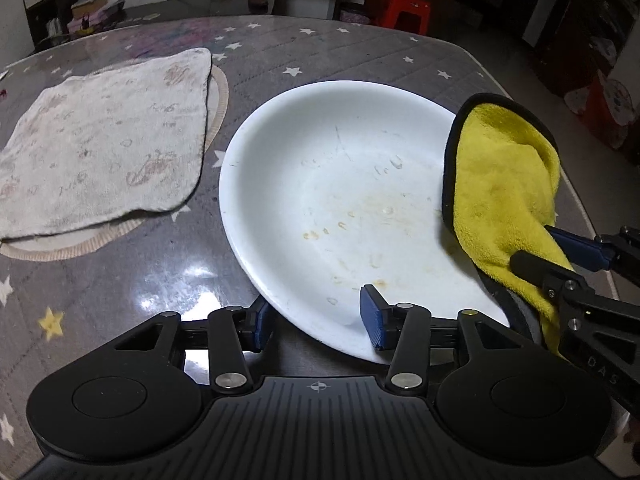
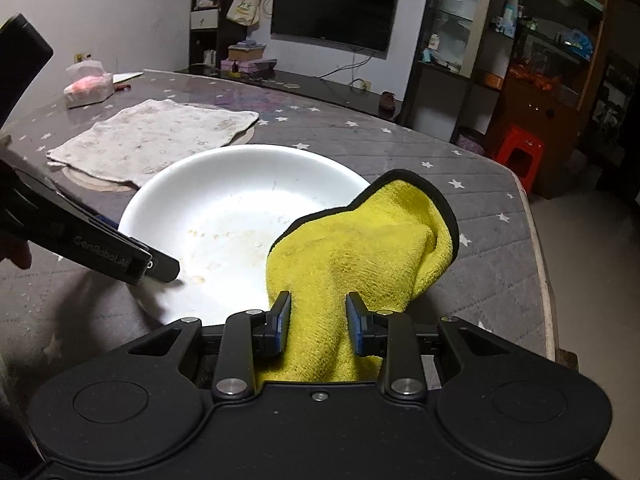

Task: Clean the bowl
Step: 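Lift the cloth toward the bowl rim with the right tool while the left tool holds the bowl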

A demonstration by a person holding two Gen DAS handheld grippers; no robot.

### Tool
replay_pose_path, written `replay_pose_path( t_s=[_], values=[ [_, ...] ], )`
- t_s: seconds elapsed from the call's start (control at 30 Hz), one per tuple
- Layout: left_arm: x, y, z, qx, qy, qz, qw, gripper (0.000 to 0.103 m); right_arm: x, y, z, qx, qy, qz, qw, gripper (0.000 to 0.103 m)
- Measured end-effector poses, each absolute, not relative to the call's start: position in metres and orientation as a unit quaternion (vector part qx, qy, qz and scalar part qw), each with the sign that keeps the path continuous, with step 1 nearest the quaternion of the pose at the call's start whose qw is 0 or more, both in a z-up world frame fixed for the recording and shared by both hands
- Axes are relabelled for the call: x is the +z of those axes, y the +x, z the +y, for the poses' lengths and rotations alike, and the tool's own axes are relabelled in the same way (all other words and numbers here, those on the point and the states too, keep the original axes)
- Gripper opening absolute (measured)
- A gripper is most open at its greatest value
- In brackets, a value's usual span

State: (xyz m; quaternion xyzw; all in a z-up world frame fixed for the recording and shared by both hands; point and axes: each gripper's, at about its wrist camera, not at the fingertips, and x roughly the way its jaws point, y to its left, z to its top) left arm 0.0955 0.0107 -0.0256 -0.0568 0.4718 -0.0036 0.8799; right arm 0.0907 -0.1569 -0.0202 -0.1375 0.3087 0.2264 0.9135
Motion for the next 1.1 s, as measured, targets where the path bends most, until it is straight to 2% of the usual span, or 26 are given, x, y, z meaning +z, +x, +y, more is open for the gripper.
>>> replay_pose_path(
  t_s=[0.4, 1.1],
  values=[
    [-0.025, 0.102, 0.015, -0.019, -0.019, 0.47, 0.882, 0.044, -0.028, 0.126, -0.165, 0.192, -0.118, 0.305, 0.925, 0.031],
    [-0.023, 0.134, 0.032, -0.049, 0.044, 0.465, 0.883, 0.039, -0.032, 0.175, -0.148, 0.19, -0.153, 0.308, 0.92, 0.031]
  ],
)
